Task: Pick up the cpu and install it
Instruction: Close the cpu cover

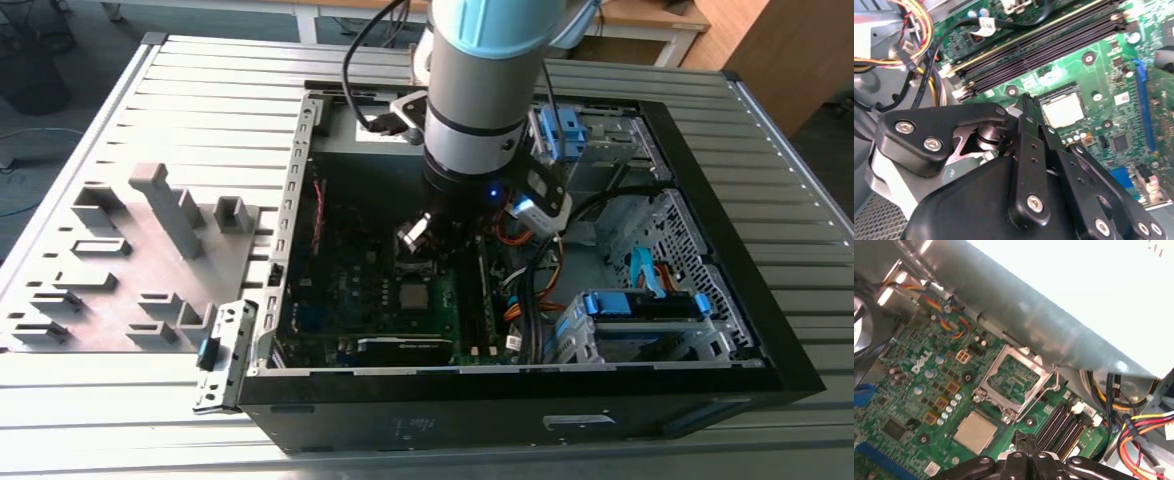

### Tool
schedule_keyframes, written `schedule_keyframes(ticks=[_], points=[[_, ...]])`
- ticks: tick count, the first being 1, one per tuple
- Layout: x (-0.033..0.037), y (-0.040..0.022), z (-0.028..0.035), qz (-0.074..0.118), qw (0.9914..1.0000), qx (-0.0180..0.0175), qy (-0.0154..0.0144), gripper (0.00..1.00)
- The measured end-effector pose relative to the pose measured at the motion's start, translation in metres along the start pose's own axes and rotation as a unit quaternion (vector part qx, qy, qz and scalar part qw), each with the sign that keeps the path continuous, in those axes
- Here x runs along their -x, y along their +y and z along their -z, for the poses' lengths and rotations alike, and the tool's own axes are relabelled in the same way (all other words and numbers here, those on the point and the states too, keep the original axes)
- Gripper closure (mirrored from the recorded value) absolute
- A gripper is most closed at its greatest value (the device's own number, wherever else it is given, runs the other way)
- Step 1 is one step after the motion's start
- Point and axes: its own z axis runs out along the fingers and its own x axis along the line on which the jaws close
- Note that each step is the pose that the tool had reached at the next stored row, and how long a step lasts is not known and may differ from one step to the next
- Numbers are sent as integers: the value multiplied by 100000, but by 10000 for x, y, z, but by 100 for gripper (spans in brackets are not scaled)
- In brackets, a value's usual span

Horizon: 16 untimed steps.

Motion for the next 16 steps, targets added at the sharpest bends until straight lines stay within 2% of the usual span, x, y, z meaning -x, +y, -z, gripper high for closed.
schedule_keyframes(ticks=[8, 16], points=[[40, 44, -30, 3, 100000, 94, -61, 89], [123, 140, -54, 4, 100000, 95, -63, 89]])
